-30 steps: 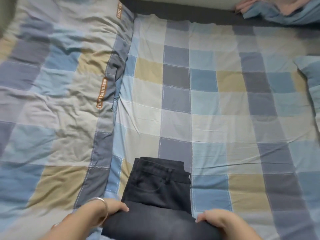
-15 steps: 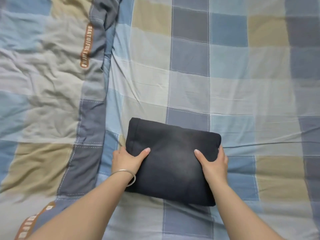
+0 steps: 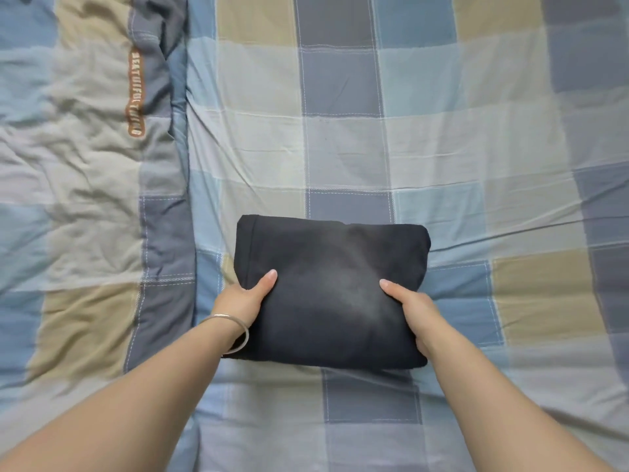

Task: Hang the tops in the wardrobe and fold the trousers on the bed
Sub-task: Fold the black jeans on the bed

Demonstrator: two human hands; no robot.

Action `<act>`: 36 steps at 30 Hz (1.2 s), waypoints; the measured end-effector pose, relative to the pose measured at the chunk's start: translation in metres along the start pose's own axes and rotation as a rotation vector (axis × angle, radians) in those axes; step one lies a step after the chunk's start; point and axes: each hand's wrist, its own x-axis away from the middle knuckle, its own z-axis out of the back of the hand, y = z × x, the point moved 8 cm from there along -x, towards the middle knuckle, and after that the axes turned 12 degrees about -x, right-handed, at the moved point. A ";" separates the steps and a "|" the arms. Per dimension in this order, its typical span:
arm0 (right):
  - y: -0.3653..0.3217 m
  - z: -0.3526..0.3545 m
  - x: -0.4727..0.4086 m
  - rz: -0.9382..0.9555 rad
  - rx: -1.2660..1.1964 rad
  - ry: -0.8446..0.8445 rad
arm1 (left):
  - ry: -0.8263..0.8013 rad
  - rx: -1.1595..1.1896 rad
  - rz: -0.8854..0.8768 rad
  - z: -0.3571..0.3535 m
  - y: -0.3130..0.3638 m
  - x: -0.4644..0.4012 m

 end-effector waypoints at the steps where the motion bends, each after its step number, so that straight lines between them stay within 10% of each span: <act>1: -0.010 0.007 0.017 0.050 -0.005 0.047 | 0.039 -0.052 -0.033 0.010 0.013 0.016; 14: -0.059 0.200 0.395 0.549 -0.243 0.613 | 0.040 -0.347 -0.721 0.072 0.210 0.362; 21: 0.187 0.307 0.586 0.410 -0.715 1.019 | -0.228 -0.645 -1.170 -0.057 0.157 0.597; 29: 0.516 0.299 0.722 0.148 -1.472 1.361 | -0.436 -1.449 -1.830 -0.262 -0.051 0.843; 36: 0.718 0.289 0.764 0.016 -1.885 1.466 | -0.609 -1.634 -1.913 -0.363 -0.239 0.974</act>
